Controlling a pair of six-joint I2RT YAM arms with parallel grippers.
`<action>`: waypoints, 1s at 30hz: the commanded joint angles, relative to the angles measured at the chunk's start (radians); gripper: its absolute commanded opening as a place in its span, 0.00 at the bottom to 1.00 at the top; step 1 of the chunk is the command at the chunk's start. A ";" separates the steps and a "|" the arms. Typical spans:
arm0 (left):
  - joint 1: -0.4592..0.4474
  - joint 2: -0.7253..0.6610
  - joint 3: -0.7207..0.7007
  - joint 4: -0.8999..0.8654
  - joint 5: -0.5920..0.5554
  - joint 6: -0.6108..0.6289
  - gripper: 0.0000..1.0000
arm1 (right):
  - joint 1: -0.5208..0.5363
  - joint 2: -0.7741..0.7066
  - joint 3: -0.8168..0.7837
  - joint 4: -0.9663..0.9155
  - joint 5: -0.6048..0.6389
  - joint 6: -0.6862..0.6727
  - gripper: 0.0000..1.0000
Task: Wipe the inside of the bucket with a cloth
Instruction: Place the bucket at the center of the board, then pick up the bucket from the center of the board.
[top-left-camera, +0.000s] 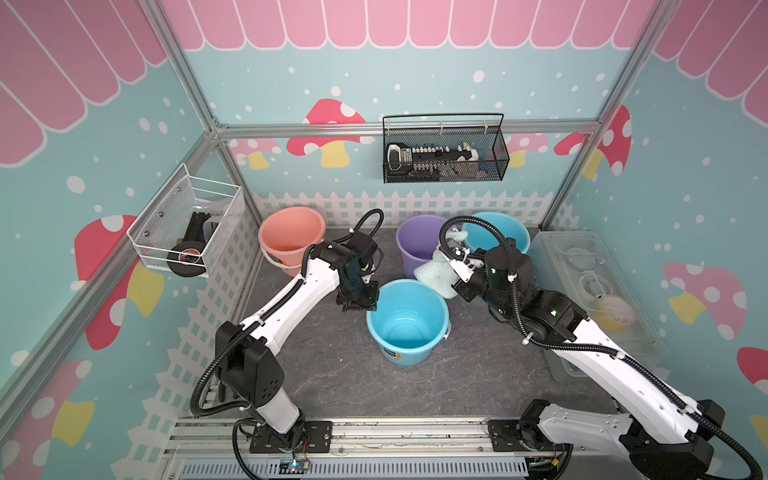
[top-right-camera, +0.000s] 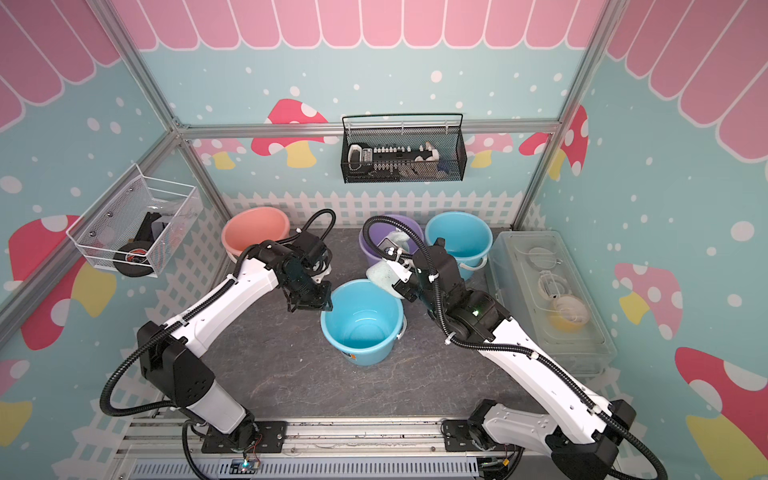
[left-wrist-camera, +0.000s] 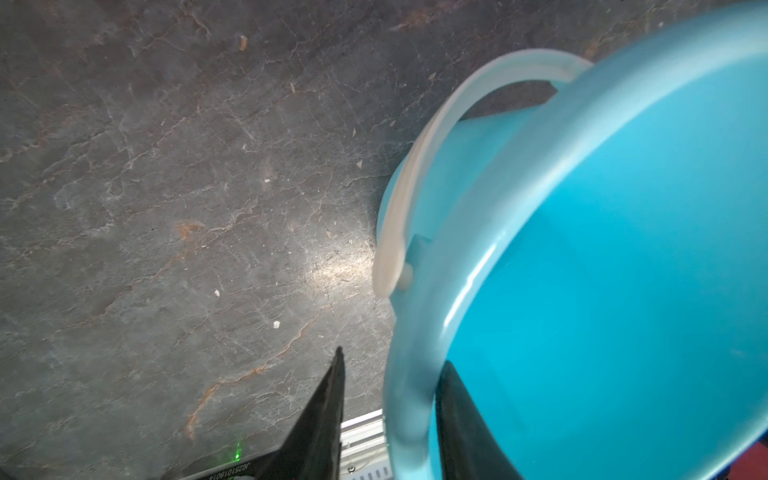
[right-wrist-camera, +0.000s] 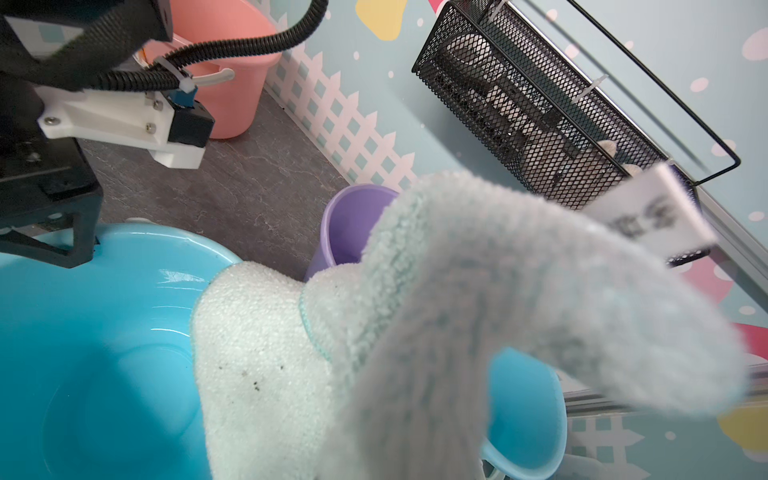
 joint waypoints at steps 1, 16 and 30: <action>-0.023 0.026 0.040 -0.063 -0.039 0.020 0.34 | -0.006 -0.030 -0.020 0.020 0.011 0.036 0.00; -0.044 0.089 0.056 -0.061 -0.049 -0.003 0.19 | -0.006 -0.087 -0.087 0.046 -0.003 0.031 0.00; -0.053 0.065 0.058 -0.019 -0.093 -0.023 0.00 | -0.006 -0.090 -0.066 0.038 -0.097 -0.015 0.00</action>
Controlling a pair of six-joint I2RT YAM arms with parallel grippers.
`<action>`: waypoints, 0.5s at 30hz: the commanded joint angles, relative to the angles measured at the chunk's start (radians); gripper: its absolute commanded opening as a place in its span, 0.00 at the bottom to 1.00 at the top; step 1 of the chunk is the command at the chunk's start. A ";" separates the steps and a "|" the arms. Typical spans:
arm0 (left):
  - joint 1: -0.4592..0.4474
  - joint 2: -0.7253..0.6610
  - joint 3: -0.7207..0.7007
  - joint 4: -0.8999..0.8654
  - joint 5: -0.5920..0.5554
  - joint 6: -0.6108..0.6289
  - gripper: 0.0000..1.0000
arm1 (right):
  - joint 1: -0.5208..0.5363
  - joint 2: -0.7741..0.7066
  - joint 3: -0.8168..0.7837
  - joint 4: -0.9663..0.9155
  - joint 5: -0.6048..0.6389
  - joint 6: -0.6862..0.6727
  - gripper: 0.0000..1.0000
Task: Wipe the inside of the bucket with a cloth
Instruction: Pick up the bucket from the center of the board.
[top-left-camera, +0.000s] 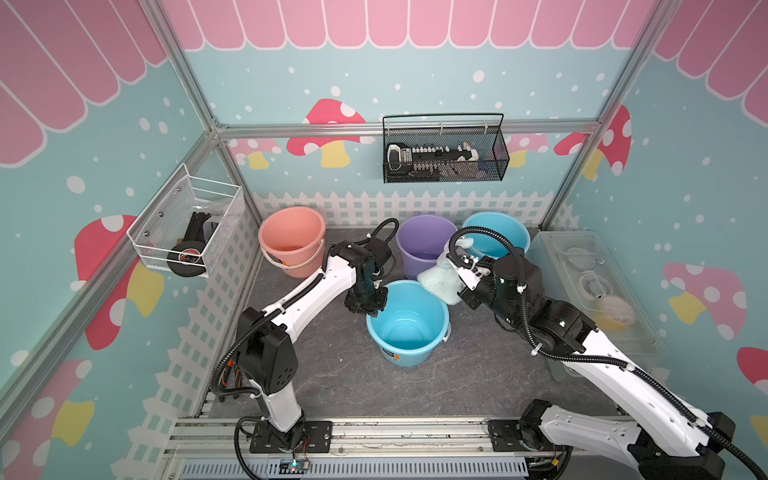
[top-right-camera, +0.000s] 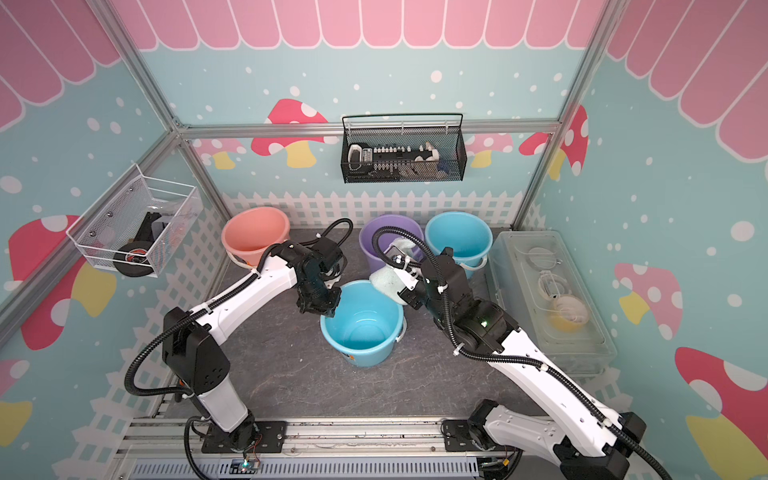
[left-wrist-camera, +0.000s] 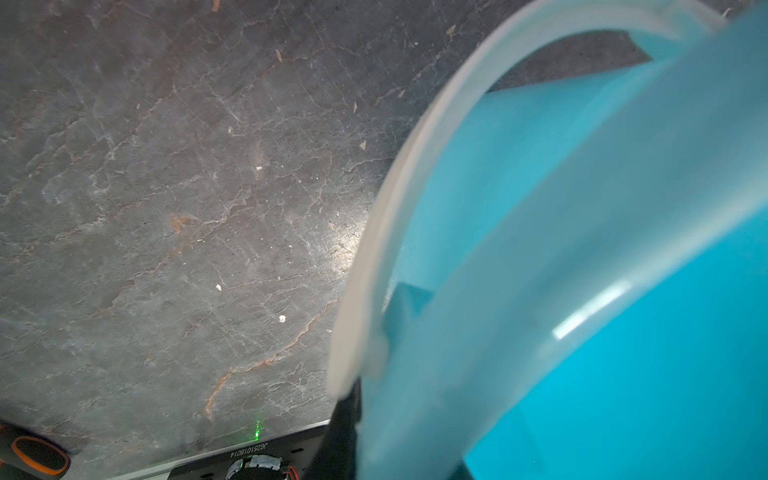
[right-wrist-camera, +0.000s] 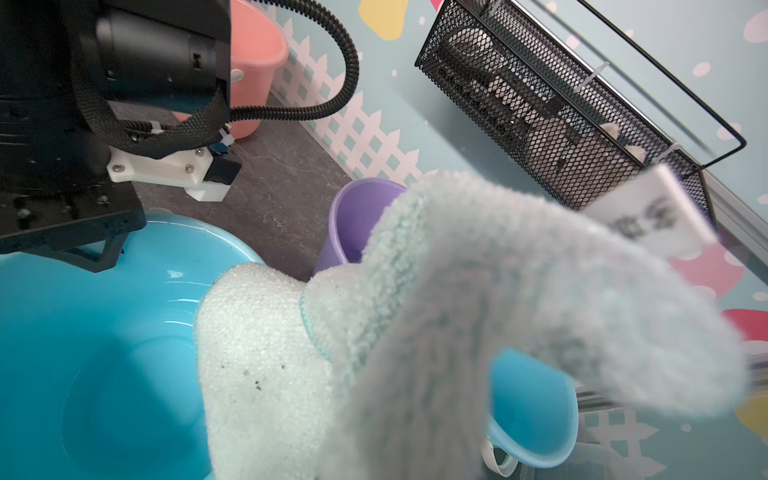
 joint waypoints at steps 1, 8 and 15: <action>-0.003 -0.037 0.018 0.030 -0.044 -0.018 0.00 | -0.006 -0.016 0.016 0.026 -0.086 -0.039 0.00; -0.003 -0.121 -0.046 0.172 -0.038 -0.047 0.00 | -0.006 0.004 0.025 0.020 -0.381 -0.154 0.00; -0.008 -0.223 -0.145 0.305 -0.018 -0.035 0.00 | -0.004 0.049 -0.033 0.018 -0.515 -0.406 0.00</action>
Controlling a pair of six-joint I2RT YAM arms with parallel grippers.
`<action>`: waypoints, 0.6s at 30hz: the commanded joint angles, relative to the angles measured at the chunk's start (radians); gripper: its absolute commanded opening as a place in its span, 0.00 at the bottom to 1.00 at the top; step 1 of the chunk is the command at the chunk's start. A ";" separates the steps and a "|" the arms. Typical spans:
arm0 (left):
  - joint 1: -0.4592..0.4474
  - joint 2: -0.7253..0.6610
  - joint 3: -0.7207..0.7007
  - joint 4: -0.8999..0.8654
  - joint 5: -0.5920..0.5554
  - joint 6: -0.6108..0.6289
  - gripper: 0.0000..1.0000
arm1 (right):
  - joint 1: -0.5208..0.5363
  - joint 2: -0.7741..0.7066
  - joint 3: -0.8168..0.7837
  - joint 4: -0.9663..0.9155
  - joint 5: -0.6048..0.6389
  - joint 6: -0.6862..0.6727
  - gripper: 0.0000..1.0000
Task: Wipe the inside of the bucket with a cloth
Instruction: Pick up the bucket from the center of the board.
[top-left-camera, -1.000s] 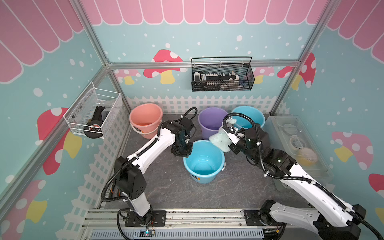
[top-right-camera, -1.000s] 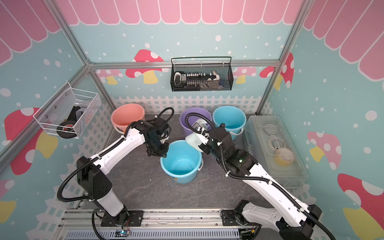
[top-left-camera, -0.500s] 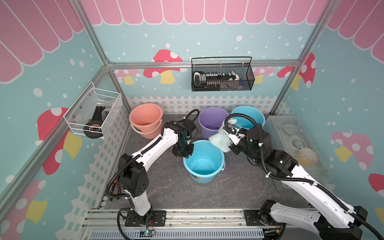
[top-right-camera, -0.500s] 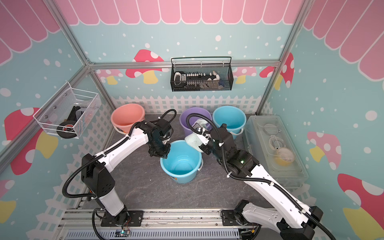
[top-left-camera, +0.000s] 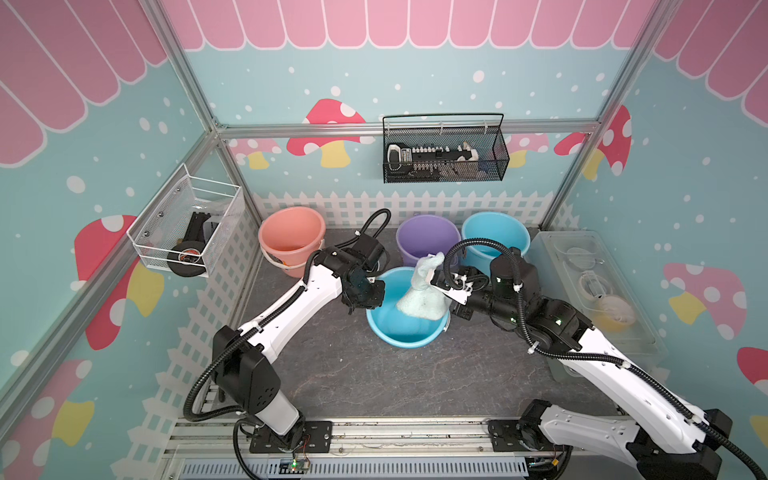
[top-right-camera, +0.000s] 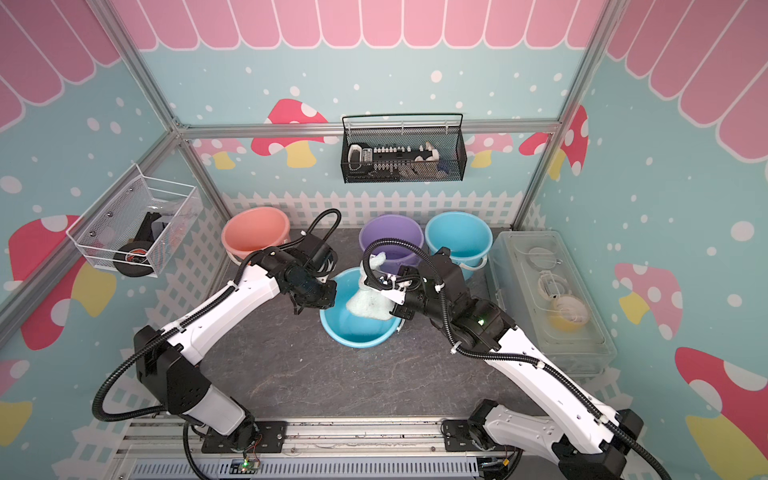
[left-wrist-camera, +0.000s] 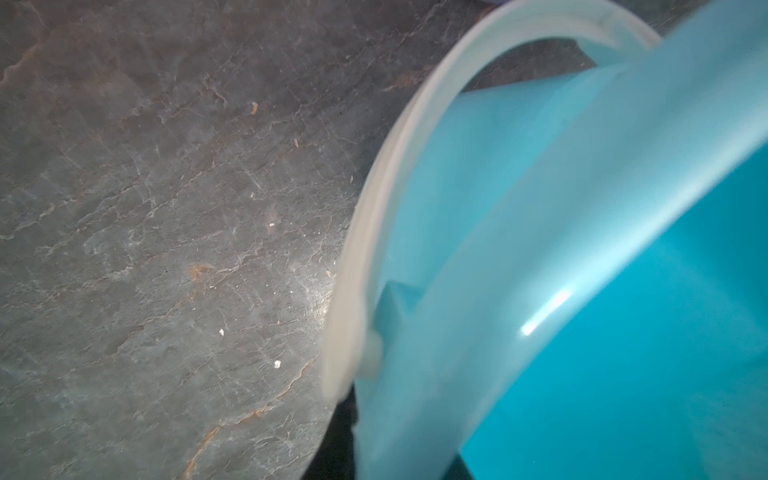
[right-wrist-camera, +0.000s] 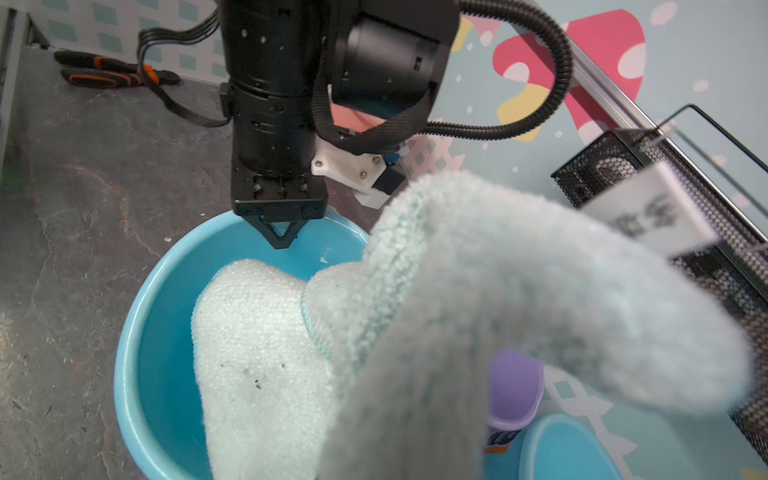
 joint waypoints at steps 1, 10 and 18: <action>-0.009 -0.058 -0.038 0.108 0.014 0.001 0.00 | -0.004 0.037 -0.027 0.012 -0.107 -0.179 0.00; -0.018 -0.135 -0.140 0.164 0.034 0.035 0.00 | 0.009 0.136 -0.077 0.034 -0.181 -0.542 0.02; -0.044 -0.186 -0.168 0.189 -0.008 0.052 0.00 | 0.029 0.286 -0.085 0.005 -0.232 -0.795 0.00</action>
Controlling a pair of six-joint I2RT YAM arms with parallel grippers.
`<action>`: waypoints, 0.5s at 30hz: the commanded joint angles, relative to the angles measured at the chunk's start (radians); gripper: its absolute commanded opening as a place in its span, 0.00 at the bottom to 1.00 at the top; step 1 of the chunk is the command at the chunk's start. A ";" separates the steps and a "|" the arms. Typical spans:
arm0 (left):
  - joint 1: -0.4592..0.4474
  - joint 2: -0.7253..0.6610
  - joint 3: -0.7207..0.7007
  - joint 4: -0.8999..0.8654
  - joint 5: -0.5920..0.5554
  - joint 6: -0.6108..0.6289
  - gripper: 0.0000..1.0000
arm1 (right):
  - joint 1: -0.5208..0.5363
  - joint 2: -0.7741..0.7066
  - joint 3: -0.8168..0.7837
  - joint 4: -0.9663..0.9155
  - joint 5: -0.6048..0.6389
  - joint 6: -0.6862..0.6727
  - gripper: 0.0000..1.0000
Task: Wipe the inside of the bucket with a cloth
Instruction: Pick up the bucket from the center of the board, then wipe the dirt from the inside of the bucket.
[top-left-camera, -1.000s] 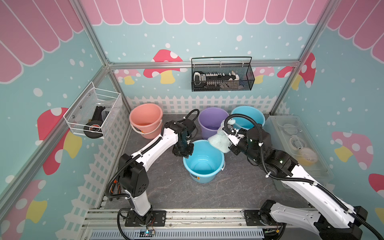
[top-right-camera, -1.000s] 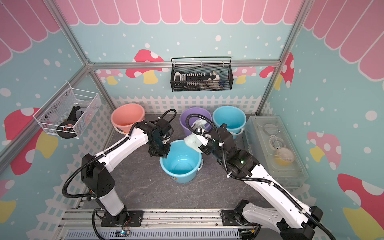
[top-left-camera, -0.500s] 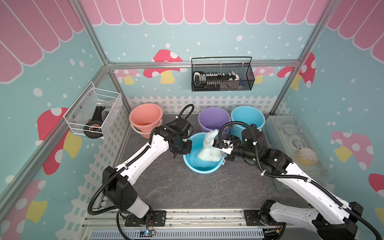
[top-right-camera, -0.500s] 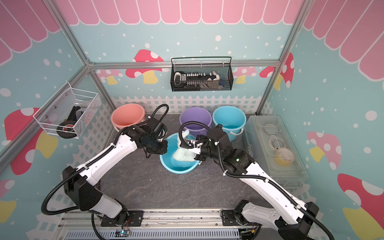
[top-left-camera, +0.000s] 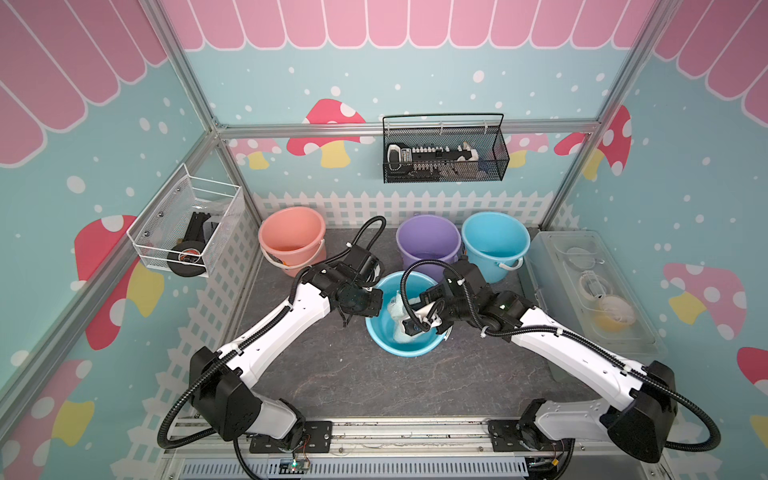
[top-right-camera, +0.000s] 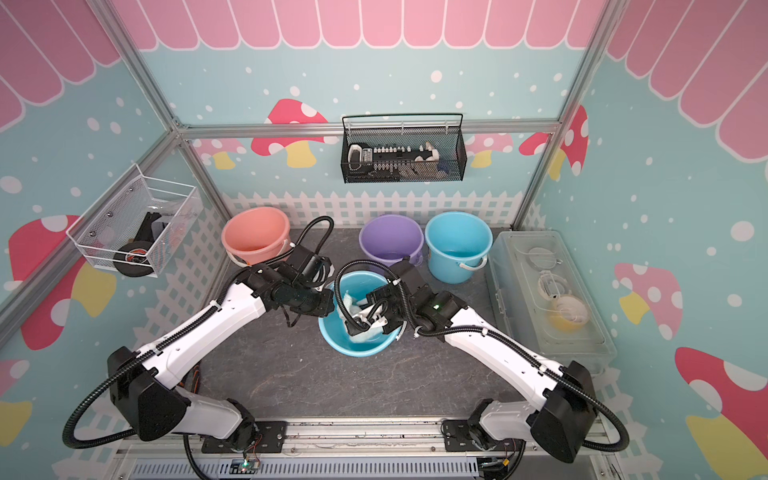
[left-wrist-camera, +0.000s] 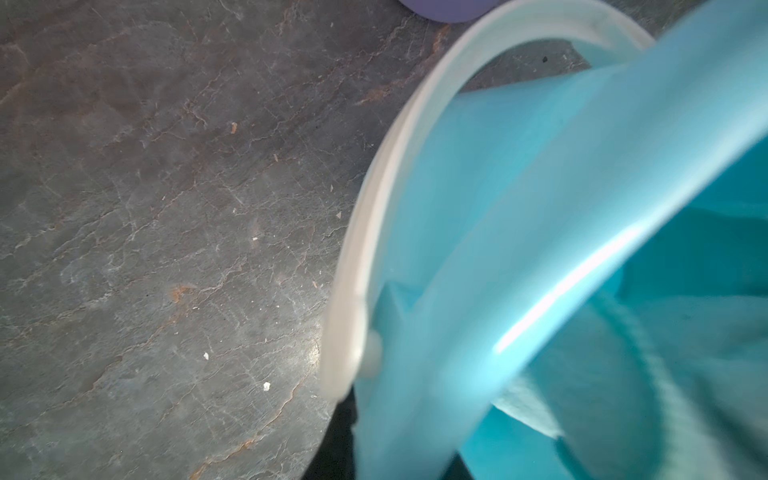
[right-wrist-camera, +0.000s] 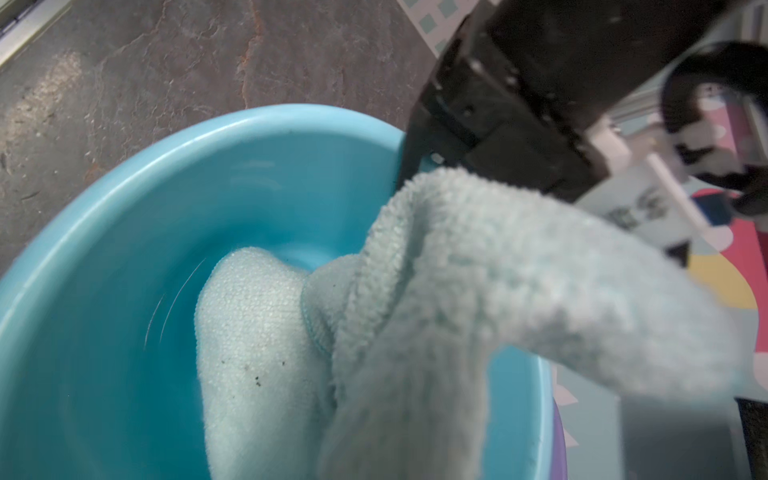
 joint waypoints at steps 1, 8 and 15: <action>-0.016 -0.047 -0.004 0.057 -0.020 0.019 0.00 | 0.011 0.054 -0.014 -0.001 -0.042 -0.168 0.00; -0.062 -0.095 -0.004 0.062 -0.103 0.043 0.00 | 0.012 0.166 -0.022 0.007 0.080 -0.288 0.00; -0.097 -0.128 -0.018 0.086 -0.127 0.054 0.00 | 0.024 0.217 -0.076 0.145 0.249 -0.335 0.00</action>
